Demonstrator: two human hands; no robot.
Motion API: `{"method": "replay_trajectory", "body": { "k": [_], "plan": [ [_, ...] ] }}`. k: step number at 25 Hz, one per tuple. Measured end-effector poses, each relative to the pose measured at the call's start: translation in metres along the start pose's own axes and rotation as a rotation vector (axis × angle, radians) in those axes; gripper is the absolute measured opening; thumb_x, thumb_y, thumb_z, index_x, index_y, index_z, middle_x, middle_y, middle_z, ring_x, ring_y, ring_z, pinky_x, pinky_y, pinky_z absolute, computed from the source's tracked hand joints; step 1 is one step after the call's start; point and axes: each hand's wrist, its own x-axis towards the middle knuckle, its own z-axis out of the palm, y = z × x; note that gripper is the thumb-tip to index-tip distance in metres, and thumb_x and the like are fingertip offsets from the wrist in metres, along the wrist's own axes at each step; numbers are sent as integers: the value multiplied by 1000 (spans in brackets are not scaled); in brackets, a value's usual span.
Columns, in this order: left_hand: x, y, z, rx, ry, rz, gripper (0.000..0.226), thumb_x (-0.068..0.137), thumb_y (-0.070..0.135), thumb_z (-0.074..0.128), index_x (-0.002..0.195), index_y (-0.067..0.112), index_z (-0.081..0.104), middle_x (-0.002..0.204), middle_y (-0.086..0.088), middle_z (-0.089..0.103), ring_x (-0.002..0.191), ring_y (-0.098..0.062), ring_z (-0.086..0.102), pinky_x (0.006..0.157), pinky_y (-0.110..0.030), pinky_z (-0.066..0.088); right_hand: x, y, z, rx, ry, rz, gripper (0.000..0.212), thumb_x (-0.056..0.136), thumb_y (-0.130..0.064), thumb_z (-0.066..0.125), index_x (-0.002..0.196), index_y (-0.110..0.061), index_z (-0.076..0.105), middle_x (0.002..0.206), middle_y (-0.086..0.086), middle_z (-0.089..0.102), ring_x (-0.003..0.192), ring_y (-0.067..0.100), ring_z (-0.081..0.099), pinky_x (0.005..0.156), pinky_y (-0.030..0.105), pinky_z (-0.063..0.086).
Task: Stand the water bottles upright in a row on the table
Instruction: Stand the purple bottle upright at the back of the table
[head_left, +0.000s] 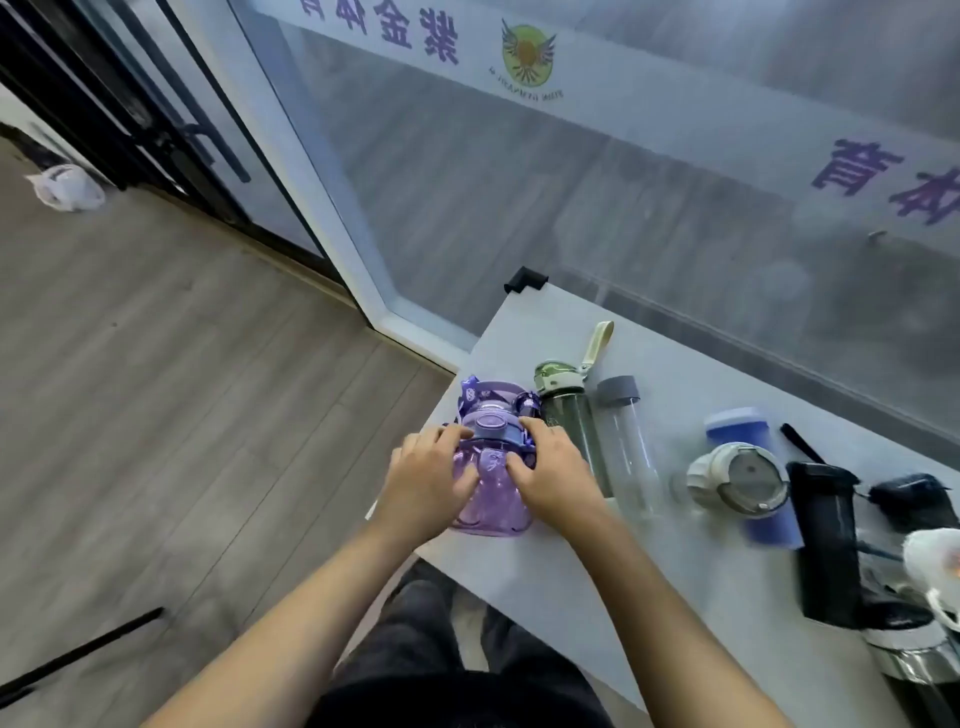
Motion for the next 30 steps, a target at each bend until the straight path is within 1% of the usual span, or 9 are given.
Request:
{"method": "replay_trajectory", "body": {
  "k": [4,7,11,14,17,20,22,27,30],
  "plan": [
    [58,-9,6,-208,-227,-174,47,90,36,53,136,26,46,132,-8,52,120,-31,52,103,-47,41,24,-4,11,4,-86,194,54,97,-41,54,144,-19,41,128,16,51,115,36,58,99,40,47],
    [89,-11,19,-264,-355,-297,50,94,36,49,140,19,45,137,-9,55,127,-29,50,108,-41,37,37,-2,25,85,-135,336,55,96,-44,52,142,-15,44,132,17,54,120,36,55,98,40,45],
    [104,-12,22,-641,-433,-464,33,90,36,52,110,14,65,116,-15,69,94,-25,64,90,-40,52,42,-4,33,273,-109,412,51,92,-43,55,135,-16,51,130,11,61,118,29,58,97,38,47],
    [98,-17,20,-784,-387,-521,24,92,29,60,110,13,62,112,-12,65,92,-21,63,88,-37,52,41,-8,36,350,-64,402,48,91,-40,61,133,-19,52,126,4,63,110,23,60,94,37,49],
    [96,-24,10,-846,-277,-477,50,85,30,71,129,14,52,117,-6,61,107,-20,62,95,-37,52,40,-14,33,468,22,349,53,91,-35,67,139,-23,49,115,-7,58,102,14,57,89,28,44],
    [95,-25,-4,-881,-158,-337,53,81,21,77,126,17,51,105,2,63,96,-7,63,78,-17,51,41,-20,26,583,139,286,47,91,-29,70,134,-21,54,109,-9,61,98,7,60,89,25,46],
    [96,-25,-12,-875,-92,-247,51,75,21,81,118,20,54,104,4,65,93,-2,63,74,-12,51,43,-26,22,635,210,250,44,91,-28,70,132,-19,56,115,-7,64,103,8,62,94,29,51],
    [105,-19,-26,-927,40,-248,35,67,43,69,97,28,60,101,2,70,97,-16,67,91,-43,55,43,-41,8,777,407,171,14,100,-22,60,113,-19,54,106,-2,67,97,9,66,80,15,51],
    [108,-17,-32,-926,66,-286,28,74,47,60,92,25,58,94,2,69,89,-20,65,91,-50,53,48,-41,9,776,469,154,14,101,-41,52,105,-28,51,108,2,67,102,22,67,87,29,54]
  ]
}}
